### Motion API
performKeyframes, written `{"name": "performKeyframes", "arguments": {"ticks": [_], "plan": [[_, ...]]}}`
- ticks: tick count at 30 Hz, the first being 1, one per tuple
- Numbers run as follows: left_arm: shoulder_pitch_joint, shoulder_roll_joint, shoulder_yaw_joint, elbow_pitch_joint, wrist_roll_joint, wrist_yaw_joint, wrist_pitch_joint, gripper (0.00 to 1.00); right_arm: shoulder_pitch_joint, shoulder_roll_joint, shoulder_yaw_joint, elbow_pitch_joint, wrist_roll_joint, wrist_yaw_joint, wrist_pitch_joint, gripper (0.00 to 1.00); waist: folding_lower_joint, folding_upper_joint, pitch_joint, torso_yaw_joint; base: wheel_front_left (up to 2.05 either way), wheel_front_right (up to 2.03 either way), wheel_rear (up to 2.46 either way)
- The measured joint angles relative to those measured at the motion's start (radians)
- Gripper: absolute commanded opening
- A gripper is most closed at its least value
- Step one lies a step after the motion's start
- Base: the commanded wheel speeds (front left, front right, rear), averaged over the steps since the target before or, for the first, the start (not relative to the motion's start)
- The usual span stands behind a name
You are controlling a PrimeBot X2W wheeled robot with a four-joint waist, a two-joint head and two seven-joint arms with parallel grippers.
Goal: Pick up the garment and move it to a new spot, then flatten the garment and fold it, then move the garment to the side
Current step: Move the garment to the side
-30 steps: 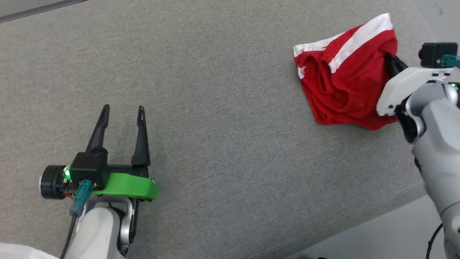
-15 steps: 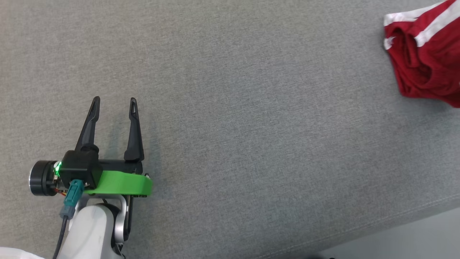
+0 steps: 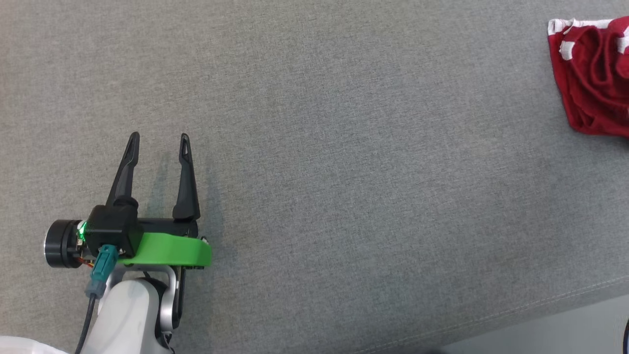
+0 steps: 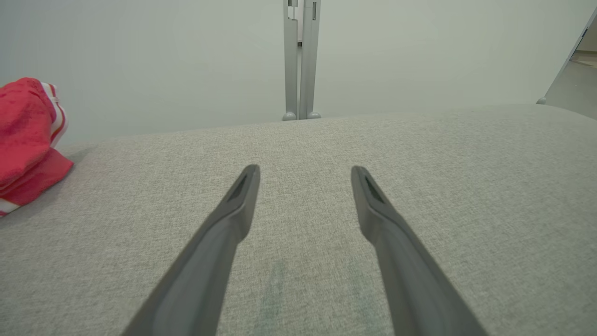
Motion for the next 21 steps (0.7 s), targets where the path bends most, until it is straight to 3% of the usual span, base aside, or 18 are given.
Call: {"name": "performKeyframes", "arguments": {"ticks": [10,21], "plan": [[-0.023,-0.025,0.013,0.076,-0.045,-0.007,-0.038,1.0,-0.007,0.115,0.085,-0.06,-0.026,0.0,-0.021,1.0,0.0,0.0,-0.059,-0.006,0.0,0.0,0.0],[-0.008,-0.074,0.057,0.211,-0.088,-0.01,-0.065,1.0,0.155,0.228,0.23,-0.231,0.126,0.0,-0.026,1.0,0.0,0.0,-0.199,0.023,0.0,0.0,0.0]]}}
